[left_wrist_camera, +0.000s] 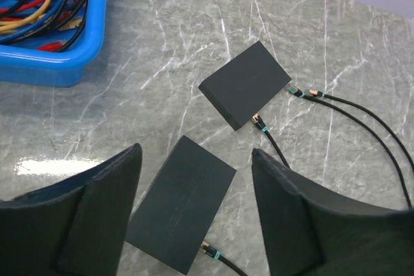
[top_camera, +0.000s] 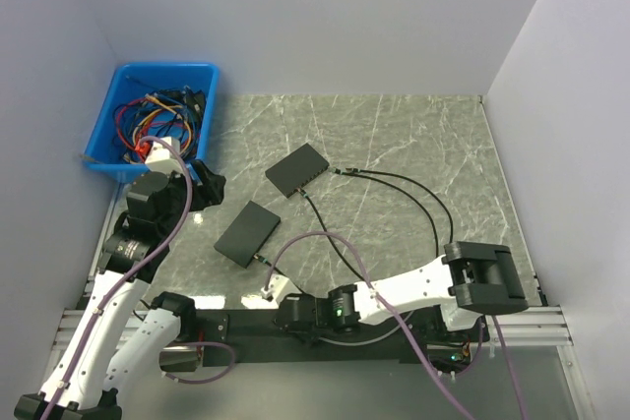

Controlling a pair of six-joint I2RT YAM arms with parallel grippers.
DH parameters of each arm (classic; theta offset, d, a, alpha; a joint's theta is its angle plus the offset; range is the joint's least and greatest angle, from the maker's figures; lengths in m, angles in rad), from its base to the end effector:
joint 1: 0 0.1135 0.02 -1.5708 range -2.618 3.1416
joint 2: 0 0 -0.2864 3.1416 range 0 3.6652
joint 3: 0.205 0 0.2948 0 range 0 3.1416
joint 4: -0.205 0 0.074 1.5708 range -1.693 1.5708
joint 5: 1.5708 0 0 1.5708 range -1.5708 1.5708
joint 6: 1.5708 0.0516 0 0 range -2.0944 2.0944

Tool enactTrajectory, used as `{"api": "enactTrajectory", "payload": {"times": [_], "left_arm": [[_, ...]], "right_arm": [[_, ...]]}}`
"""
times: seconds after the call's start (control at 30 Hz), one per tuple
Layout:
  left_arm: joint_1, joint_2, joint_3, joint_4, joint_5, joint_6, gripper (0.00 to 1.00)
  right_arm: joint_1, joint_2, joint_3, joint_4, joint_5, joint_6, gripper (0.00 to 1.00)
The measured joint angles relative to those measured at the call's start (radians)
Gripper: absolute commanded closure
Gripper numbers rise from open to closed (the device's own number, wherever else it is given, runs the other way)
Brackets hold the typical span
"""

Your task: Insert the plug into the switch port

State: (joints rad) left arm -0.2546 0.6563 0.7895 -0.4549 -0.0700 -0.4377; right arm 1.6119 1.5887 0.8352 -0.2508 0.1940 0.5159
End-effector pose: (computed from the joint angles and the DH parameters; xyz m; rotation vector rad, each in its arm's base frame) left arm 0.1850 -0.0444 0.3464 -0.2228 1.8991 -0.4045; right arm -0.0042 0.3437 0.1410 -1.3156 2.2995 0.5488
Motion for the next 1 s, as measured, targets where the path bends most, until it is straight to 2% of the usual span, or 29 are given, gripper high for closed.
{"api": "enactTrajectory", "payload": {"times": [0.07,0.2,0.33,0.4,0.47,0.5,0.77,1.0], "left_arm": [[0.001,-0.002,0.000,-0.001,-0.005,-0.004,0.17],[0.001,-0.017,0.000,-0.002,-0.007,-0.005,0.17],[0.001,-0.022,0.000,-0.002,-0.007,-0.005,0.19],[0.001,-0.021,0.000,-0.003,-0.007,-0.005,0.19],[0.001,-0.018,0.000,-0.004,-0.007,-0.004,0.20],[0.001,-0.017,0.000,-0.005,-0.007,-0.004,0.20],[0.001,-0.018,0.000,-0.007,-0.008,-0.004,0.19],[0.001,-0.023,0.000,-0.007,-0.010,-0.004,0.19]], "right_arm": [[0.002,0.017,0.007,0.012,-0.006,0.006,0.51],[0.002,0.035,0.015,0.050,-0.032,0.015,0.58],[0.002,0.047,0.015,0.097,-0.080,0.017,0.79],[0.000,0.053,0.013,0.126,-0.098,0.014,0.86],[-0.008,0.054,0.005,0.152,-0.112,0.013,0.98],[-0.013,0.054,-0.002,0.164,-0.121,0.012,1.00],[-0.038,0.051,-0.024,0.218,-0.155,0.011,1.00],[-0.057,-0.031,0.002,0.121,-0.096,-0.031,1.00]]}}
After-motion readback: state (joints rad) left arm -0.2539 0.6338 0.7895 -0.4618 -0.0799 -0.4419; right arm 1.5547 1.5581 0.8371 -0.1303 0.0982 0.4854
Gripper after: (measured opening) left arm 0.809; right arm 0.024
